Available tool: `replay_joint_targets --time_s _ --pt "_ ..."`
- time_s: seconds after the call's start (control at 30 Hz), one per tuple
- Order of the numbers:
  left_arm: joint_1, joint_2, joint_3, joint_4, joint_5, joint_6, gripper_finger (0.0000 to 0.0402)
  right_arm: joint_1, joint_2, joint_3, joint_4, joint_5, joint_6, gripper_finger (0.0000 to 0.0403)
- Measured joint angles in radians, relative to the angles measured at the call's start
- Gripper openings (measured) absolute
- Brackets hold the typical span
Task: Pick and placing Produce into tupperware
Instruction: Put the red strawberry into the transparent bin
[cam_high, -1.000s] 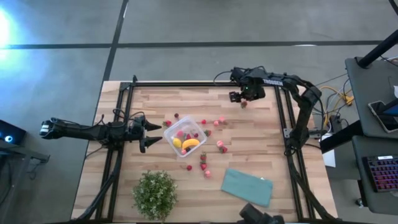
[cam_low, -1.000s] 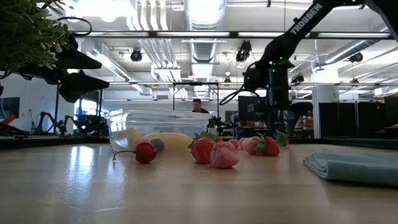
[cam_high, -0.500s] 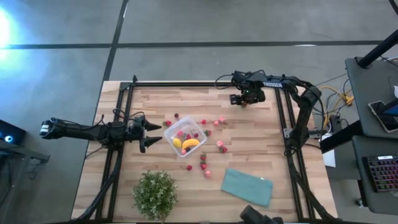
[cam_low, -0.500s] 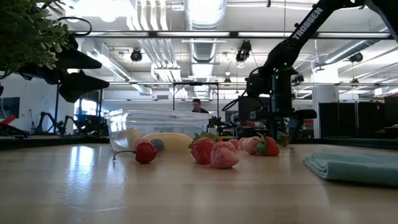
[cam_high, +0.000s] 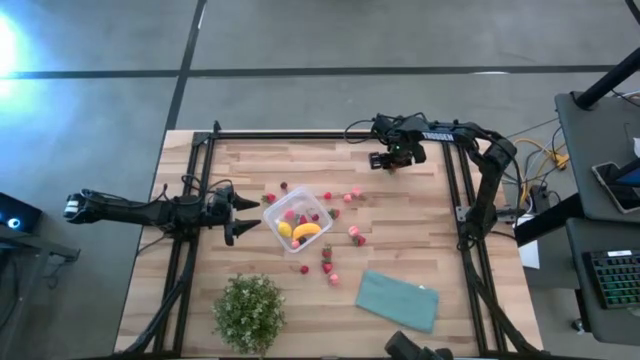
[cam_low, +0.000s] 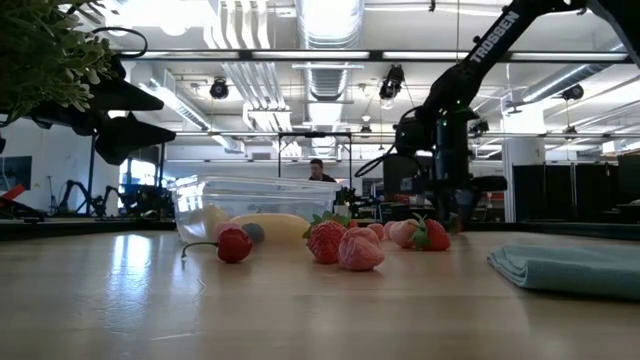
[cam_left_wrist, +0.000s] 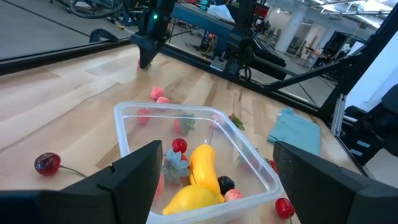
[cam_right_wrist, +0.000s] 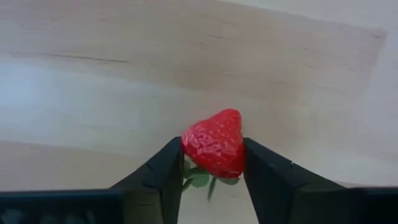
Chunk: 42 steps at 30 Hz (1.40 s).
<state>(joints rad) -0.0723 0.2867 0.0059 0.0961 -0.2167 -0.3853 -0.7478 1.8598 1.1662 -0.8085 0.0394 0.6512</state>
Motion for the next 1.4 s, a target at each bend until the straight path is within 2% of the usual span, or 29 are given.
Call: replay_joint_targets --time_s 0.23,0.5,0.8,0.93,1.23,1.4 --pt "0.000 0.000 0.000 0.000 0.000 0.000 0.0293 0.068 -0.031 0.026 0.005 -0.097 -0.086 0.0134" --pt "0.000 0.000 0.000 0.000 0.000 0.000 0.0293 0.264 -0.090 0.094 0.010 -0.282 -0.254 0.0136" --pt "0.000 0.000 0.000 0.000 0.000 0.000 0.0293 0.471 -0.092 0.277 0.117 -0.289 -0.302 0.0136" --pt "0.000 0.001 0.000 0.000 0.000 0.000 0.0293 0.513 -0.052 0.369 0.145 -0.299 -0.287 0.0137" --pt "0.000 0.000 0.000 0.000 0.000 0.000 0.0293 0.562 0.130 0.552 0.123 -0.309 -0.185 0.0150" --pt "0.000 0.000 0.000 0.000 0.000 0.000 0.0293 0.589 0.248 0.658 0.101 -0.361 -0.154 0.0144"
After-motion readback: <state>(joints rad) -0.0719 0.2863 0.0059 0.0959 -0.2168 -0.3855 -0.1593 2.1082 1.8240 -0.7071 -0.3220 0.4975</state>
